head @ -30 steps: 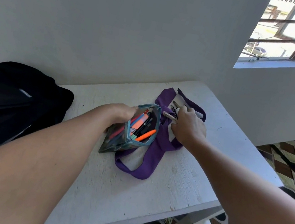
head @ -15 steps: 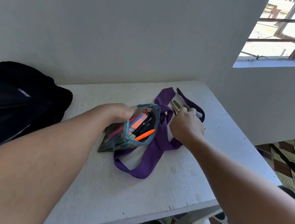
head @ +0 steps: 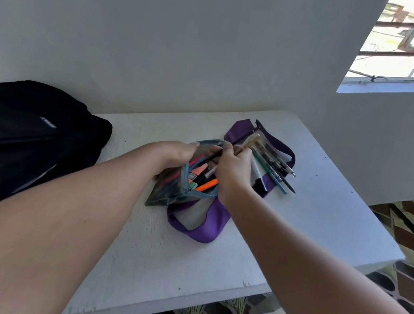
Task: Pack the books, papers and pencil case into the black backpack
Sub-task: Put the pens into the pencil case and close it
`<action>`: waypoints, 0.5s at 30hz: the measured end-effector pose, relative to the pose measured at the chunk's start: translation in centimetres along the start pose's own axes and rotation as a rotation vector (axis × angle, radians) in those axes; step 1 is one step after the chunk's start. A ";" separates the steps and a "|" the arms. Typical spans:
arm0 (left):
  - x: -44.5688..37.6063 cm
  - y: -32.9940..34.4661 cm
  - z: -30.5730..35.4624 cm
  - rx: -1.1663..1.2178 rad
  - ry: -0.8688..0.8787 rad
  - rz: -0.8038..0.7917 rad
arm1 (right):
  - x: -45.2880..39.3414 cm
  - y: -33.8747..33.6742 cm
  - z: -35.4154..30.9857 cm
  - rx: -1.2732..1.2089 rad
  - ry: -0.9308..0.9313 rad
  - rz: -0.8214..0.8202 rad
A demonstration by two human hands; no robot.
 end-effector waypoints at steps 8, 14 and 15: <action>1.5 -1.2 -0.1 0.253 0.070 0.079 | 1.4 3.0 1.9 0.439 -0.019 -0.285; 2.7 -3.1 1.8 0.212 0.326 0.262 | 2.0 3.2 1.1 0.347 0.011 -0.374; 2.8 -3.1 1.9 0.209 0.342 0.266 | 1.5 3.2 1.0 0.326 -0.003 -0.351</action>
Point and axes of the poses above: each hand's wrist, its own x-axis away from the middle knuckle, its own y-axis out of the palm, z = x × y, the point moved 10 cm from there along -x, towards the middle knuckle, and after that the axes turned 1 degree about -x, right-handed, at the moved point
